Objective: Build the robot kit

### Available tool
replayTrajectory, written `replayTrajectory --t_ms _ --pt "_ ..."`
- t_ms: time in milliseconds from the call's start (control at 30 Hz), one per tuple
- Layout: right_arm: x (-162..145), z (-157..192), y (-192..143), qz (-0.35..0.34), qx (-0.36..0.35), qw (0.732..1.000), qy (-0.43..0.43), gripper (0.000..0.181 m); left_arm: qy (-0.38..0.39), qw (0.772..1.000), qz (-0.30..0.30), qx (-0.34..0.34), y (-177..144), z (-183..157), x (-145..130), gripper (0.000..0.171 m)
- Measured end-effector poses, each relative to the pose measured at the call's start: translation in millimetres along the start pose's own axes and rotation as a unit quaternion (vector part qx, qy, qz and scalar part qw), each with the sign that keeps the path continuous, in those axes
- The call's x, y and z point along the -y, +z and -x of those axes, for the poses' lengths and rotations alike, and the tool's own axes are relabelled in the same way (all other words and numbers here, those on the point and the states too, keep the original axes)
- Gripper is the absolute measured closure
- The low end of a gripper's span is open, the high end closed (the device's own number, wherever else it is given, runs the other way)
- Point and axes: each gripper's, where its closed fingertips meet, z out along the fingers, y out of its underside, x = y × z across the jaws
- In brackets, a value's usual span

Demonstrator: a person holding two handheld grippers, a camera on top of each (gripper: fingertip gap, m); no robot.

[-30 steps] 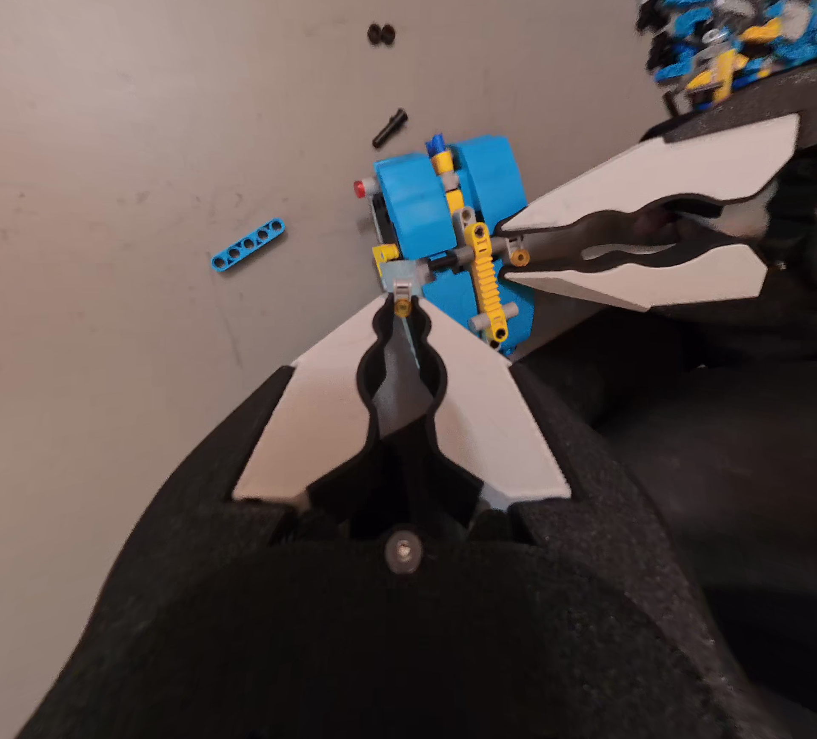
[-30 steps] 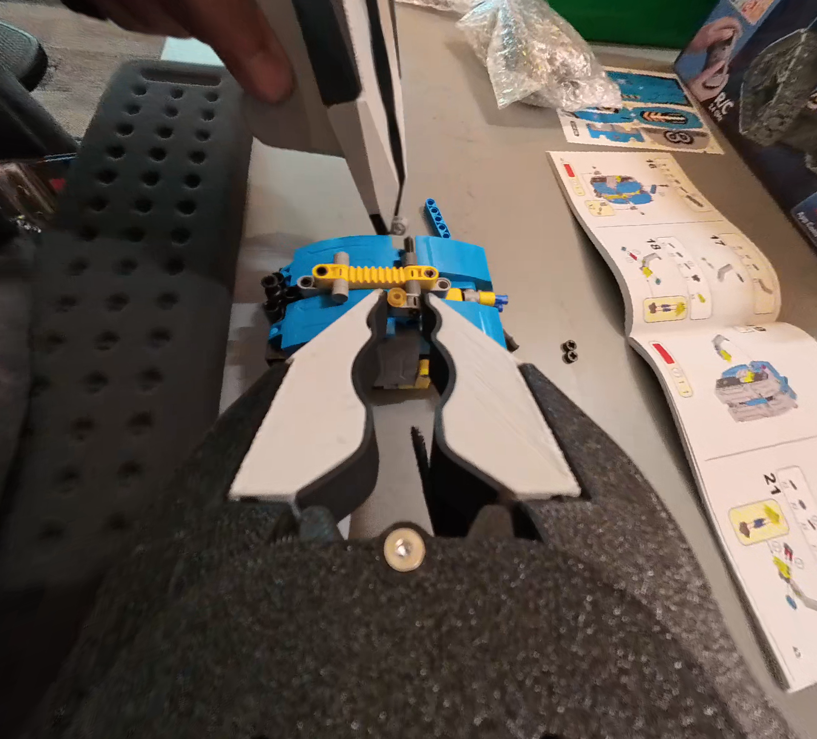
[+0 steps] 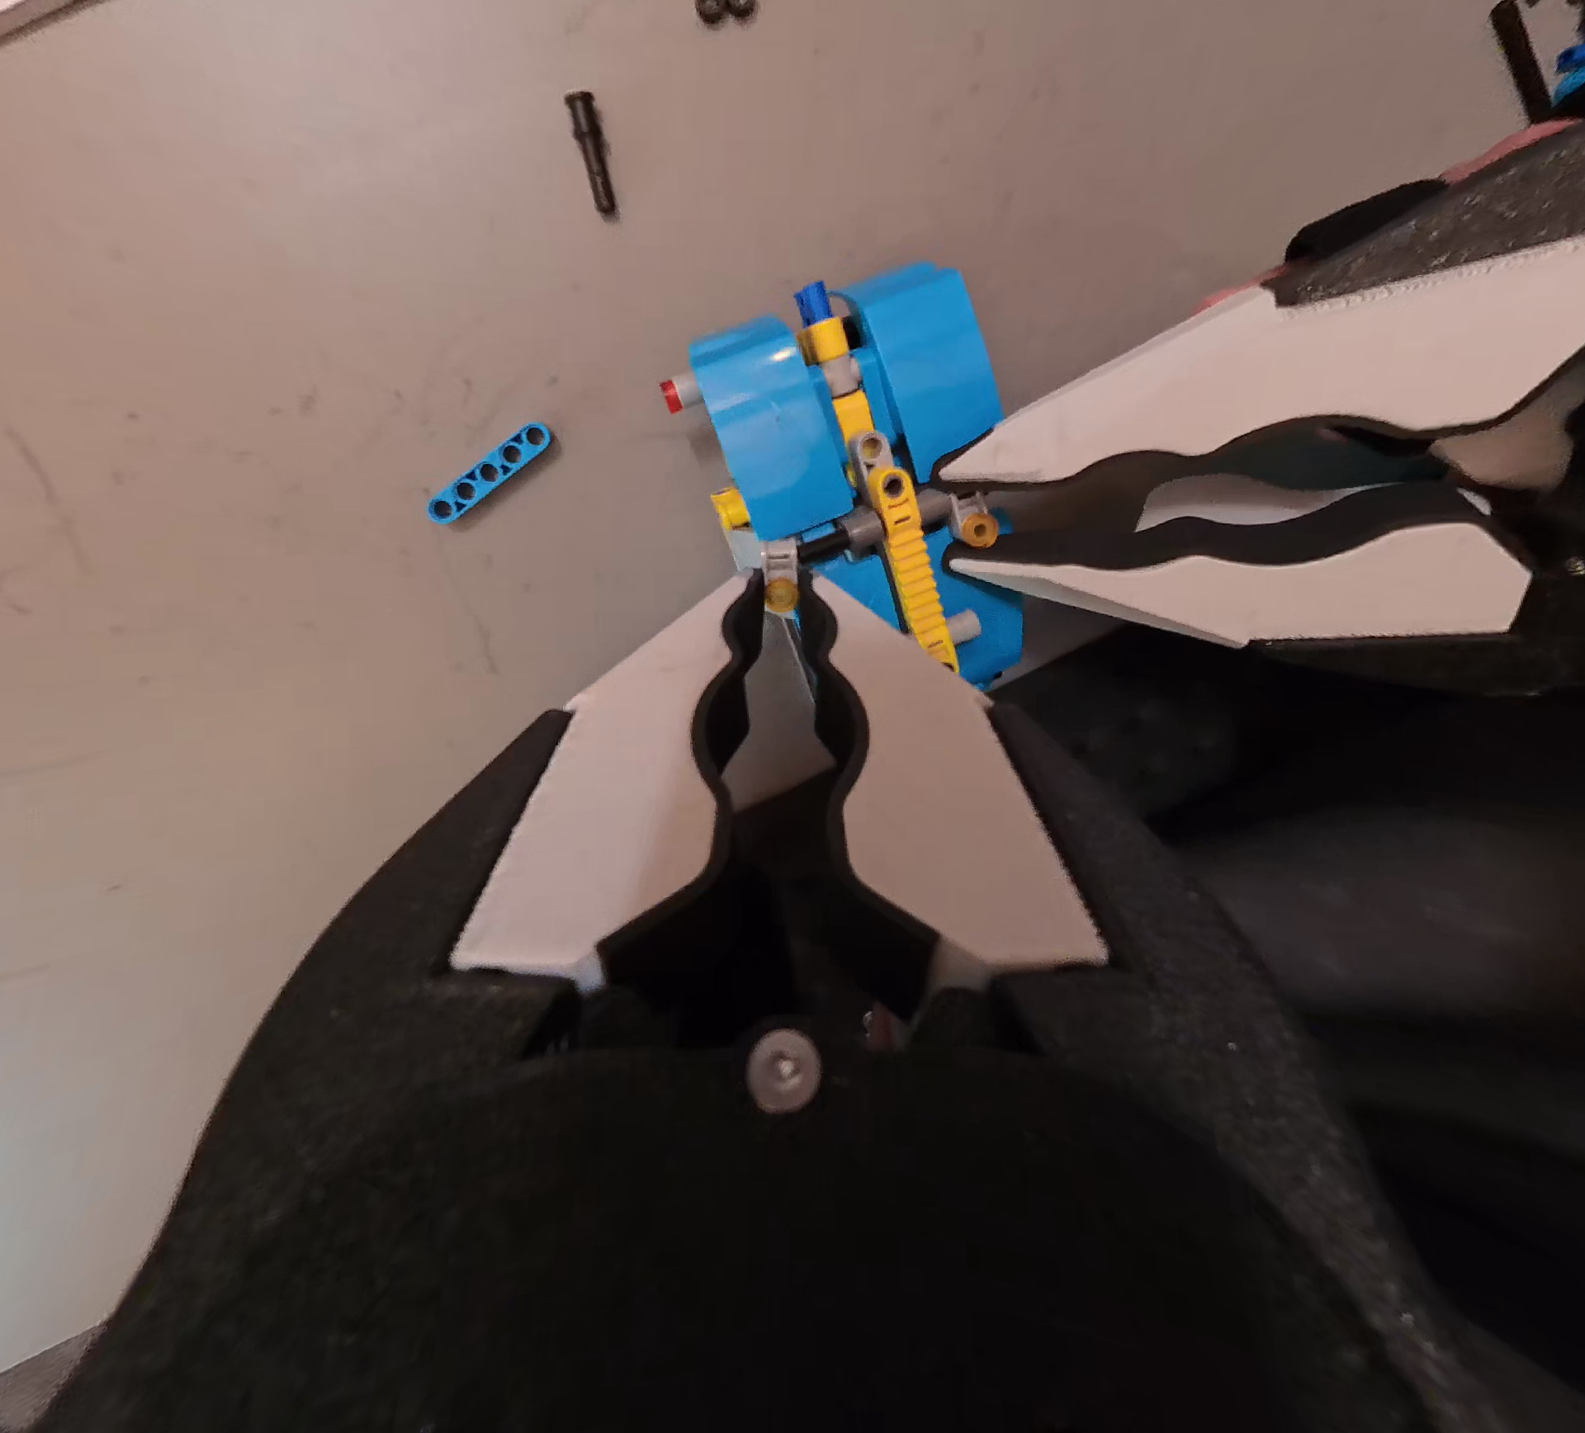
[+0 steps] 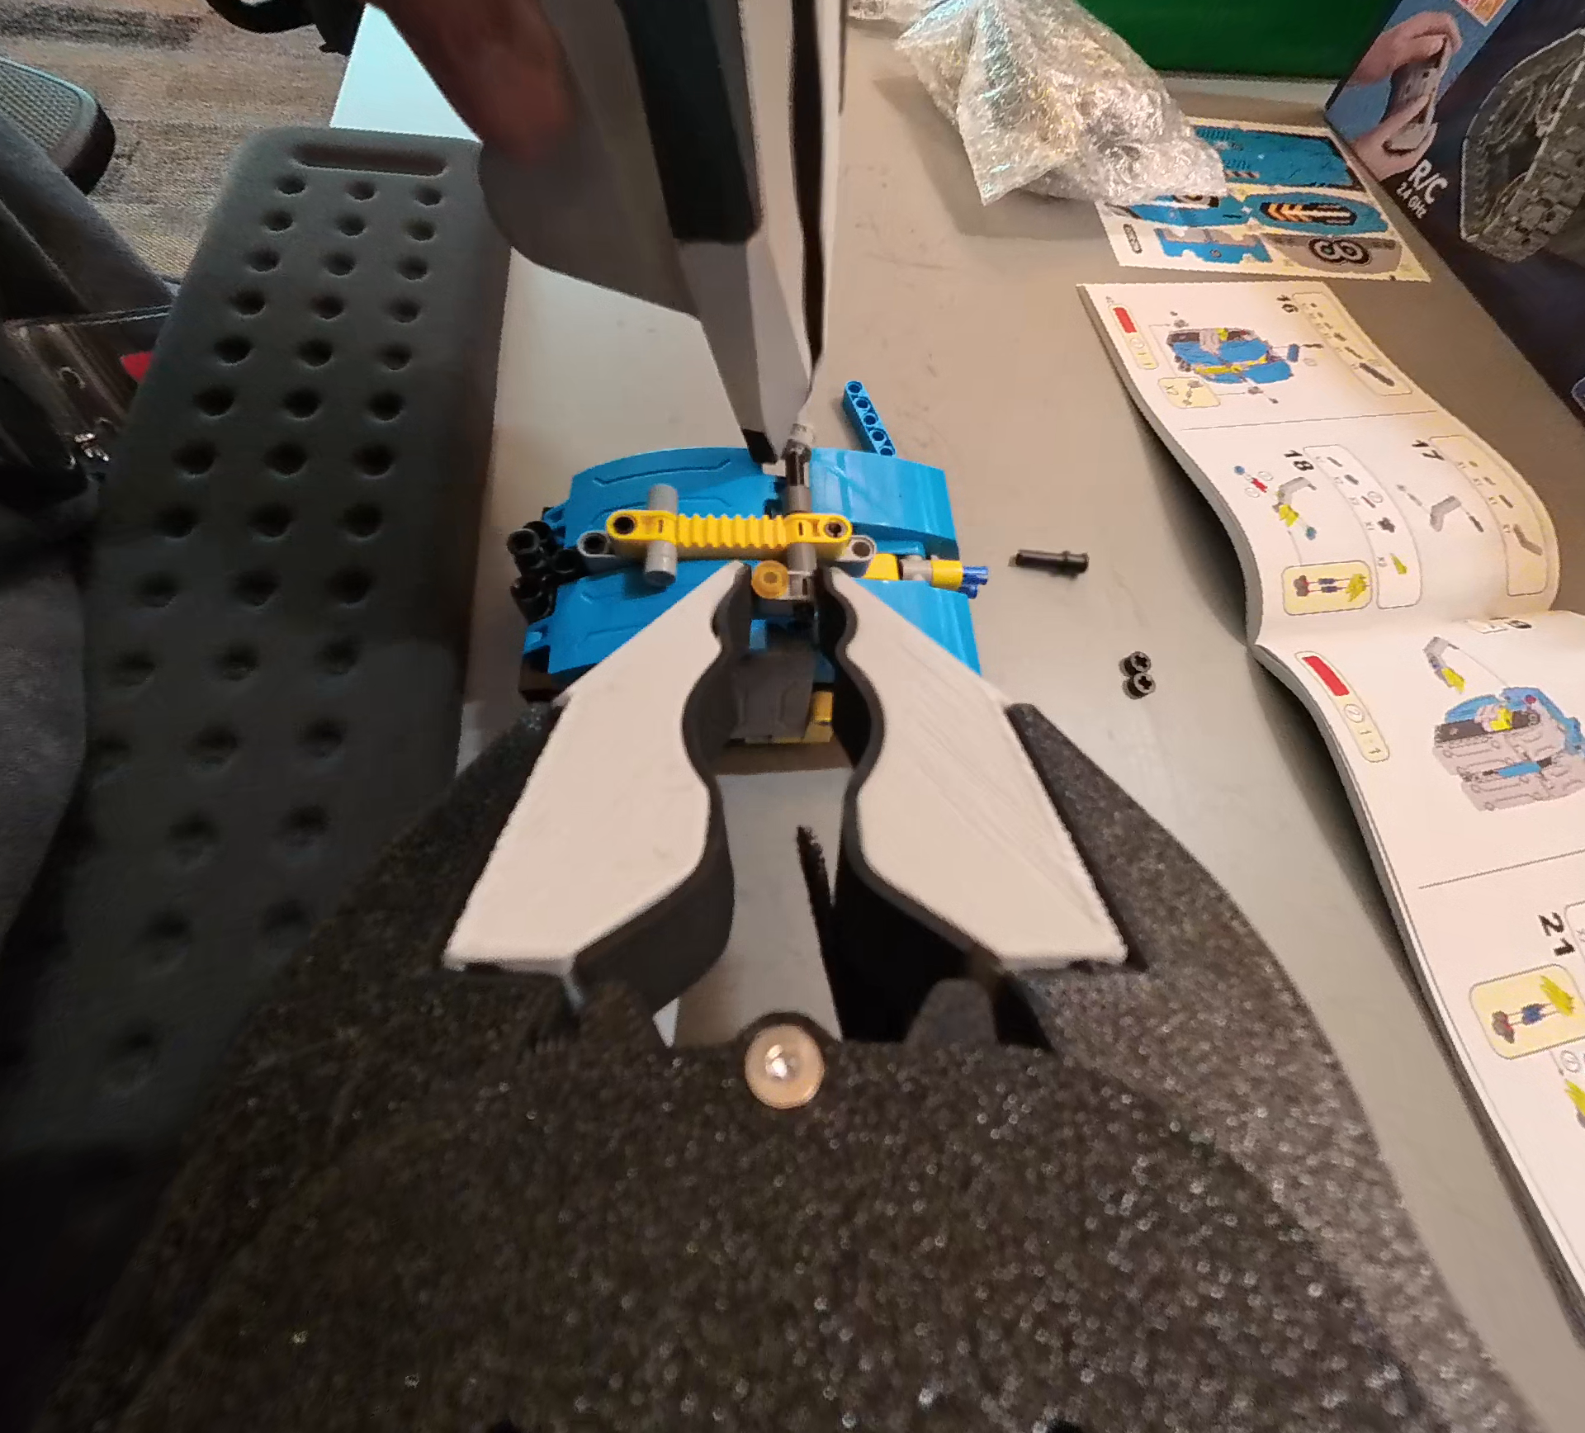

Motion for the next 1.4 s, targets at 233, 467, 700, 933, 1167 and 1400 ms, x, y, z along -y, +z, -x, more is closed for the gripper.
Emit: replayTrajectory --t_ms 233,467,700,933,1167,1400 --pt "-0.1 0.3 0.0 0.002 0.001 1.0 0.002 0.167 0.026 0.999 0.036 0.002 0.3 -0.8 -1.5 0.164" --pt "-0.4 0.2 -0.1 0.002 0.002 1.0 0.005 0.167 0.009 0.998 0.059 -0.038 0.0 -11.2 -4.4 0.148" --pt "-0.8 -0.2 -0.3 0.003 0.002 1.0 0.005 0.167 0.086 0.995 0.049 0.004 1.4 -5.3 -3.5 0.157" --pt "-0.6 0.0 0.0 -0.002 0.009 1.0 0.012 0.167 0.118 0.992 -0.013 0.051 -0.1 -3.0 -3.8 0.162" --pt "-0.9 0.4 -0.3 -0.006 0.012 1.0 0.01 0.167 0.21 0.974 -0.067 0.048 -0.3 -2.5 -1.2 0.162" --pt "-0.8 0.6 -0.3 -0.015 0.023 1.0 0.016 0.167 0.187 0.975 -0.119 -0.023 -0.4 -3.7 -0.7 0.162"
